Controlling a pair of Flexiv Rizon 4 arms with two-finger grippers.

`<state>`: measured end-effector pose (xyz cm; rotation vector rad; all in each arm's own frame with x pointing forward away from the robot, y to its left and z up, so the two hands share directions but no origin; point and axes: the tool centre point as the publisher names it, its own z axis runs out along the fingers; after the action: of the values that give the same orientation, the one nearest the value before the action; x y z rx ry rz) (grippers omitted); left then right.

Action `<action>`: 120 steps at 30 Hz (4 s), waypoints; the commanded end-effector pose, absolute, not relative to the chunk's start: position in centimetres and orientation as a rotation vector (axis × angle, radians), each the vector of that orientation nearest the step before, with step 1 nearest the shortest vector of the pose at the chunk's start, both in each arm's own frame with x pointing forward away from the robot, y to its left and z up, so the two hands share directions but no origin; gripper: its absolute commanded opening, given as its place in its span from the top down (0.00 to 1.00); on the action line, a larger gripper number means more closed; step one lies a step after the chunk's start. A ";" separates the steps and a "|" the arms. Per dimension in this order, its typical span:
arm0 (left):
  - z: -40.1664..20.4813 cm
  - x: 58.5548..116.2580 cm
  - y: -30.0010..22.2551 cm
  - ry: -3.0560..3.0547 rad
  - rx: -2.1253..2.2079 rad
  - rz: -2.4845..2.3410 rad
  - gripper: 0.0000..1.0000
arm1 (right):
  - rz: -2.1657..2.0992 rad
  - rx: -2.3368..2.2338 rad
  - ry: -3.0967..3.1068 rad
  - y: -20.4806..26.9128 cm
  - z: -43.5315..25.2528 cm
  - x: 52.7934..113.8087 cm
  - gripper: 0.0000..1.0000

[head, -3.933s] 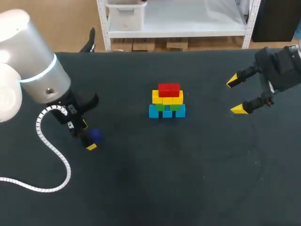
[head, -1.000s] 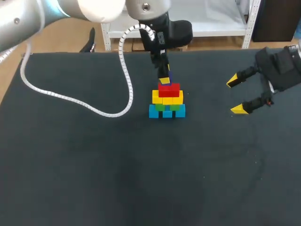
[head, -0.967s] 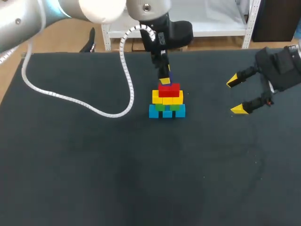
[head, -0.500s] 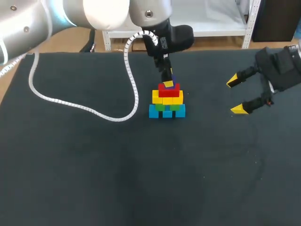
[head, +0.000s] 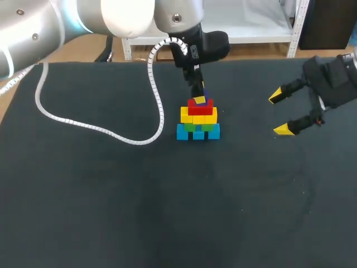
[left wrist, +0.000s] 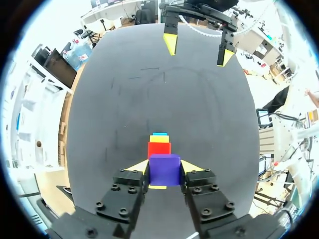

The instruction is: Place the blue cubes, place green cubes on the blue cubes, place the yellow cubes on the green cubes, then place the red cubes on the yellow cubes, and place purple cube on the red cubes.

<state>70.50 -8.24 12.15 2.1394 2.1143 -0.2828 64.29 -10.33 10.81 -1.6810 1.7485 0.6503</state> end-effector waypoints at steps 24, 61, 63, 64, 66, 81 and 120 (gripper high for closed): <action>11.9 70.9 -8.3 2.131 2.145 -0.297 1.00 | 0.653 -1.680 1.745 -10.3 10.7 64.4 0.00; 11.6 70.6 -8.3 2.146 2.133 -0.303 0.80 | 0.653 -1.680 1.745 -10.3 10.7 64.4 0.00; 11.6 70.6 -8.3 2.146 2.133 -0.303 0.77 | 0.653 -1.680 1.745 -10.3 10.7 64.4 0.00; 11.6 70.6 -8.3 2.145 2.133 -0.302 0.76 | 0.653 -1.680 1.745 -10.3 10.7 64.4 0.00; 11.6 70.7 -8.3 2.145 2.133 -0.303 0.75 | 0.653 -1.680 1.745 -10.3 10.7 64.4 0.00; 11.6 70.8 -8.2 2.147 2.136 -0.304 0.60 | 0.653 -1.680 1.745 -10.3 10.7 64.4 0.00; 20.1 70.6 4.4 1.982 1.850 -0.411 0.00 | 0.653 -1.680 1.745 -10.3 10.7 64.4 0.00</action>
<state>72.65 1.08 20.14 1.9573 2.0535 -0.3927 64.28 -10.33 10.81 -1.6810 1.7485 0.6503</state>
